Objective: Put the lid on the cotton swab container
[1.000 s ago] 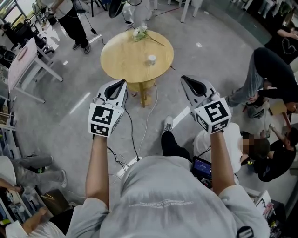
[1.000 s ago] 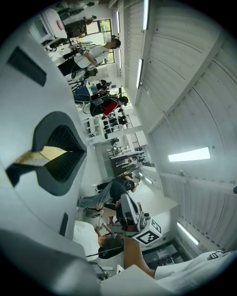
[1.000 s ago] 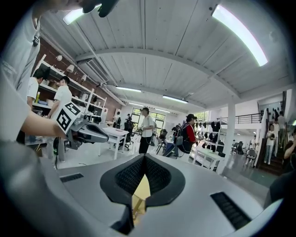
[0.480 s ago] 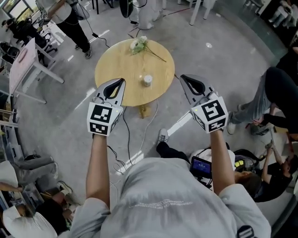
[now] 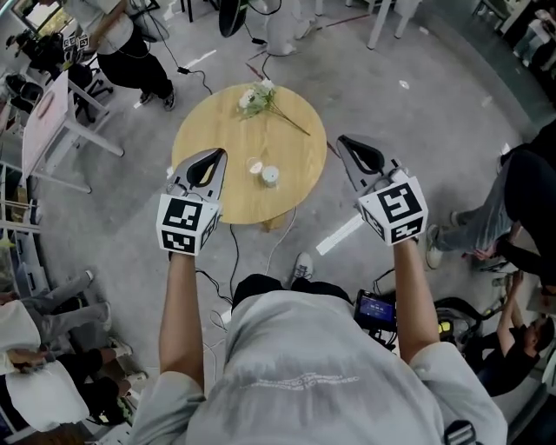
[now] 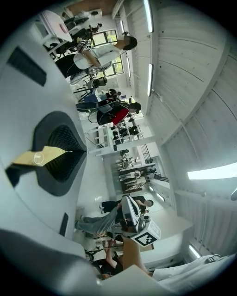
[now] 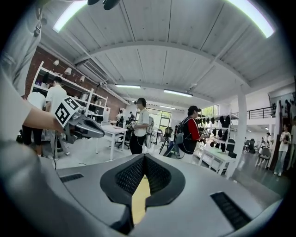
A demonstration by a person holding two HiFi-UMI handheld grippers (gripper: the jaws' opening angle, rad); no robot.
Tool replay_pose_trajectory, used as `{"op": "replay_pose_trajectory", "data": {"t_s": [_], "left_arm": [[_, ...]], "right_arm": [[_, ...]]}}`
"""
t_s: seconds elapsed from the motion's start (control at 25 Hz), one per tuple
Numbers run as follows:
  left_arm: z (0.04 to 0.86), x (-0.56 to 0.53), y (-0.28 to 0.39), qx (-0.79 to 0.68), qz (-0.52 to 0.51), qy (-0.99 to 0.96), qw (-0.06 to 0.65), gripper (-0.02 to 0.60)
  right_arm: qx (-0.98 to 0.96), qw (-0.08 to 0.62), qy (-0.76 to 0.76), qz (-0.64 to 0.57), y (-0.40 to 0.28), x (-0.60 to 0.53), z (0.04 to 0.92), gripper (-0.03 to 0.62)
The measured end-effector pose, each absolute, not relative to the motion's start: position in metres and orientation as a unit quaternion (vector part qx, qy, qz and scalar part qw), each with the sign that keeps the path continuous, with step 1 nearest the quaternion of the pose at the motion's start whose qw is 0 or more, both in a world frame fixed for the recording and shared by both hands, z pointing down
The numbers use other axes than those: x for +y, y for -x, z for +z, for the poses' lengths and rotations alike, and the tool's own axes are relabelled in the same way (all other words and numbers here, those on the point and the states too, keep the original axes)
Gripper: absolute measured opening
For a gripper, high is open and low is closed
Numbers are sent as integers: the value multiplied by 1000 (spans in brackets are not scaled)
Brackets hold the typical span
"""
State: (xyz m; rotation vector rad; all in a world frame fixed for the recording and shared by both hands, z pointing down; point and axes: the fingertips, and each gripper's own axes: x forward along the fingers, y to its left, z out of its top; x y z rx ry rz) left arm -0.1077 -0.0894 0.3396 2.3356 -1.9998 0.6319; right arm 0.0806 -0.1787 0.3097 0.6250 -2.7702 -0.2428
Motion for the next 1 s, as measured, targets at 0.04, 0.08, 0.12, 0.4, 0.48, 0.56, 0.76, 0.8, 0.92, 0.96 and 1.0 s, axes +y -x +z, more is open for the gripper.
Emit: {"op": "replay_pose_trajectory", "data": {"t_s": [0.04, 0.08, 0.12, 0.4, 0.48, 0.56, 0.76, 0.8, 0.92, 0.96, 1.0], "left_arm": [[343, -94, 109, -637, 201, -744, 4, 17], [346, -99, 112, -637, 199, -744, 7, 17], [349, -104, 114, -638, 197, -744, 10, 17], [372, -134, 143, -617, 187, -763, 35, 17], [385, -145, 154, -603, 181, -775, 48, 18], [399, -154, 163, -588, 184, -786, 53, 18], [426, -172, 171, -528, 179, -826, 76, 18], [434, -173, 173, -517, 178, -833, 86, 18], [465, -172, 179, -480, 174, -850, 131, 20], [477, -171, 178, -465, 177, -855, 147, 23], [488, -170, 177, -452, 183, -859, 159, 42]], "right_arm": [[-962, 146, -215, -84, -79, -183, 313, 26], [-962, 147, -214, -83, -77, -187, 315, 26], [-962, 149, -213, -83, -74, -191, 318, 26], [-959, 168, -214, -78, -40, -196, 331, 26], [-955, 182, -220, -77, -26, -199, 342, 26], [-951, 192, -232, -69, -17, -202, 353, 26], [-944, 197, -264, -33, -6, -200, 373, 26], [-941, 198, -273, -30, -3, -200, 378, 26], [-929, 210, -303, -18, 3, -195, 393, 26], [-925, 216, -313, -12, 2, -191, 398, 26], [-921, 221, -322, -5, 1, -188, 403, 26]]}}
